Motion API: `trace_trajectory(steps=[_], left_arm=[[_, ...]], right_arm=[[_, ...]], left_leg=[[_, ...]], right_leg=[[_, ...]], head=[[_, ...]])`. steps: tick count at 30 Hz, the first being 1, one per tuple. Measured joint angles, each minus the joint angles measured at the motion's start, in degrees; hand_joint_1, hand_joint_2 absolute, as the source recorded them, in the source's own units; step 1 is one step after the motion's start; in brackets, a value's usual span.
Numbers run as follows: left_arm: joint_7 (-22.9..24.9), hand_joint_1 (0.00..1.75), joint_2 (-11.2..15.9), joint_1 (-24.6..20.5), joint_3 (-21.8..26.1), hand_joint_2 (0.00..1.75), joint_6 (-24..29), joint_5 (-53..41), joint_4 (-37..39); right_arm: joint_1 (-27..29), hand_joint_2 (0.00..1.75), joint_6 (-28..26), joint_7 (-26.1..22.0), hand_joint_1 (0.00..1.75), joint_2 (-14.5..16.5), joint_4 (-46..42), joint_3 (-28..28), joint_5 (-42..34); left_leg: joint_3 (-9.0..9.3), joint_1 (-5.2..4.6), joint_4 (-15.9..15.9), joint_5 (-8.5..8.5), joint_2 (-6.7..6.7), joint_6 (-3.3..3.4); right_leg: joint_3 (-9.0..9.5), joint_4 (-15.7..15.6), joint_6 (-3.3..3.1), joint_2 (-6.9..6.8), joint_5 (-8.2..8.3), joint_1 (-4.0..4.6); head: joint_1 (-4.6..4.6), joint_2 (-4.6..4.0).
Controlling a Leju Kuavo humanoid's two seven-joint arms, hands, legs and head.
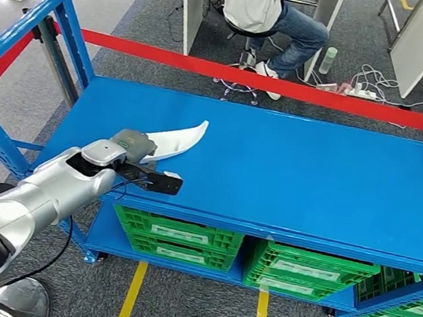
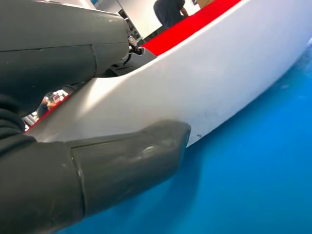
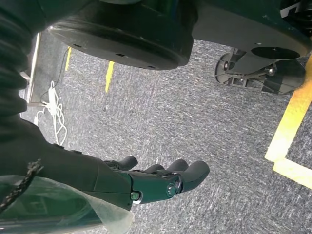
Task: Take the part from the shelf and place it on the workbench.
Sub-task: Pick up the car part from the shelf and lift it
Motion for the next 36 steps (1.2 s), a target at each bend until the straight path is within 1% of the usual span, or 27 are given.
trace_trajectory(steps=[1,15,25,31,36], left_arm=[[-0.07,1.75,-0.02,-0.02,0.01,1.75,-0.02,-0.01,0.0],[-0.08,1.75,-0.13,-0.15,0.04,1.75,-0.33,-3.06,0.07],[0.36,1.75,-0.42,-0.1,0.08,1.75,0.95,-3.7,0.09],[0.37,1.75,-0.62,0.43,1.56,1.75,3.34,-2.45,0.09],[0.55,1.75,-0.9,0.69,2.5,1.75,4.22,-2.56,0.09]], right_arm=[[0.0,1.75,-0.01,-0.01,0.0,-0.01,-0.01,0.0,0.0],[0.0,1.75,-0.17,-0.08,0.0,-0.14,-0.01,0.0,0.02],[0.01,1.75,-0.17,-0.16,0.0,-0.14,-0.01,0.0,0.01],[0.01,1.75,-0.17,-0.16,0.0,-0.16,-0.02,0.0,0.04],[0.01,1.75,-0.17,-0.16,0.0,-0.16,-0.01,0.0,0.03]], left_leg=[[0.0,0.0,0.0,0.0,0.0,0.0],[0.0,0.0,0.0,0.0,0.0,0.0],[0.0,0.01,0.0,0.01,0.0,0.0],[0.0,0.0,0.0,0.01,0.0,-0.01],[0.0,0.0,0.0,0.01,0.0,-0.01]], right_leg=[[0.0,0.0,0.0,0.0,0.0,0.0],[0.0,0.0,-0.01,0.01,0.01,0.0],[0.0,0.0,-0.01,0.0,0.01,0.01],[0.0,0.0,-0.01,0.0,0.01,0.0],[0.0,0.0,-0.01,0.0,0.01,0.0]], head=[[0.0,0.0],[0.0,0.0],[0.0,0.0],[0.0,0.0],[0.0,0.0]])
